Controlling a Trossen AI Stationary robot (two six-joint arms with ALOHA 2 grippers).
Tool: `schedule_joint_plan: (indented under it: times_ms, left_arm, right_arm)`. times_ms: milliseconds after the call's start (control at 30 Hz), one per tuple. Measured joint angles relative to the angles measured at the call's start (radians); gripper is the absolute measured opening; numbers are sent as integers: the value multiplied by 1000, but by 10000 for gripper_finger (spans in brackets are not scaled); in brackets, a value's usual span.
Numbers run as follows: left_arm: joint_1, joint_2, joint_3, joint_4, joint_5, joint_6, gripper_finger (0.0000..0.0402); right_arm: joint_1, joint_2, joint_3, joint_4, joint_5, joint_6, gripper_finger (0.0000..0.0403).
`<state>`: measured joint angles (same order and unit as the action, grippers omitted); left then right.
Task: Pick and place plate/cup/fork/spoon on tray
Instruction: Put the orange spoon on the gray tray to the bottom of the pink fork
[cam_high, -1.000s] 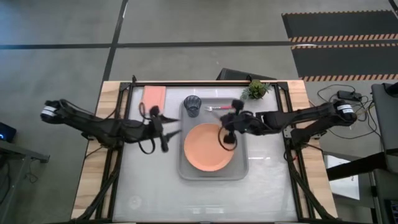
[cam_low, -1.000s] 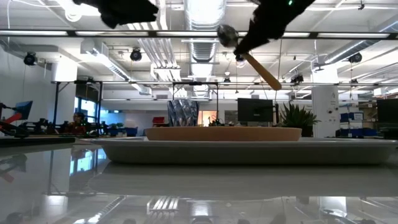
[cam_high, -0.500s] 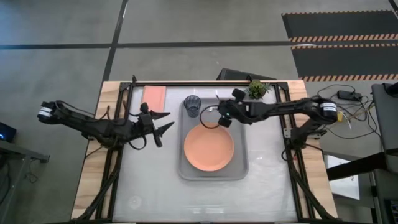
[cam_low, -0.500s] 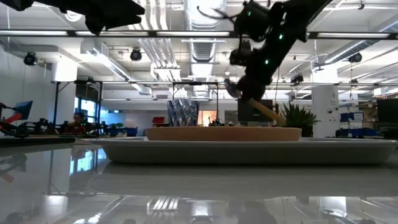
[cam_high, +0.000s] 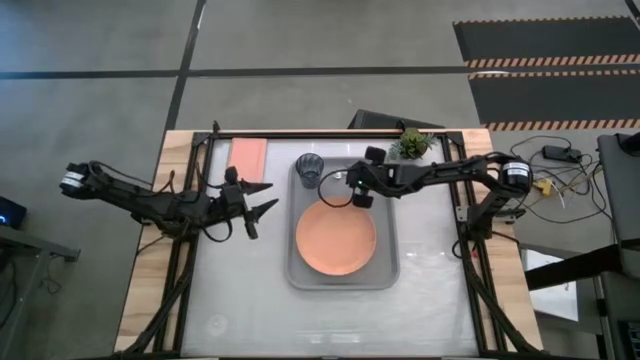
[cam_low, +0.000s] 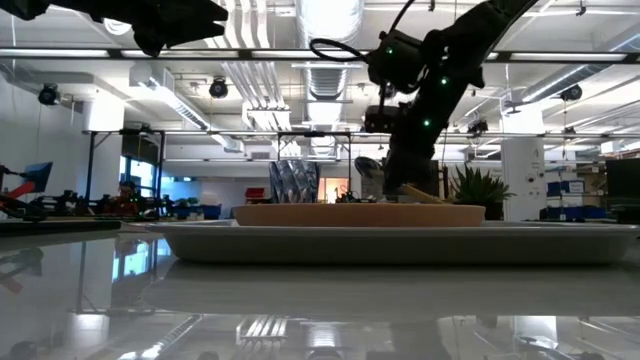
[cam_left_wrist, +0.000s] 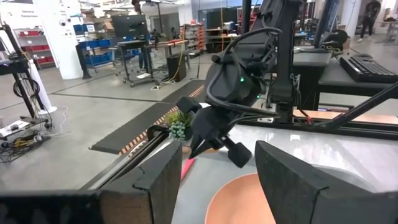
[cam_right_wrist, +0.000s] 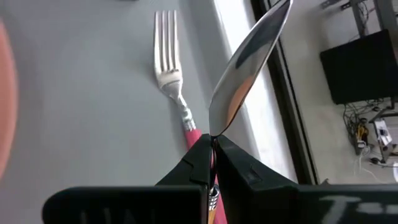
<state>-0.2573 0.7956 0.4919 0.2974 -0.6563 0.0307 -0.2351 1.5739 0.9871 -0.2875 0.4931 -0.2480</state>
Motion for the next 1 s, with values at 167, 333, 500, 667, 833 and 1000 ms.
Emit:
schedule_joint_plan:
  times_ms: [167, 333, 500, 667, 833, 1000]
  left_arm:
    - [0, 0, -1, 0, 0, 0, 185]
    - [0, 2, -3, 0, 0, 1, 185]
    - [0, 2, -3, 0, 0, 1, 185]
    - [0, 2, -3, 0, 0, 1, 185]
    - [0, 2, -3, 0, 0, 1, 185]
    - [0, 2, -3, 0, 1, 1, 185]
  right_arm:
    - [-21, 26, 0, 31, -5, 3, 8]
    - [-22, 31, 0, 43, -59, 11, 9]
    - [-21, 32, 0, 40, -130, 12, 9]
    - [-21, 33, 0, 39, -127, 23, 14]
    - [-21, 57, 0, 46, -82, -15, 19]
    - [-20, 85, 0, 50, -85, -30, 20]
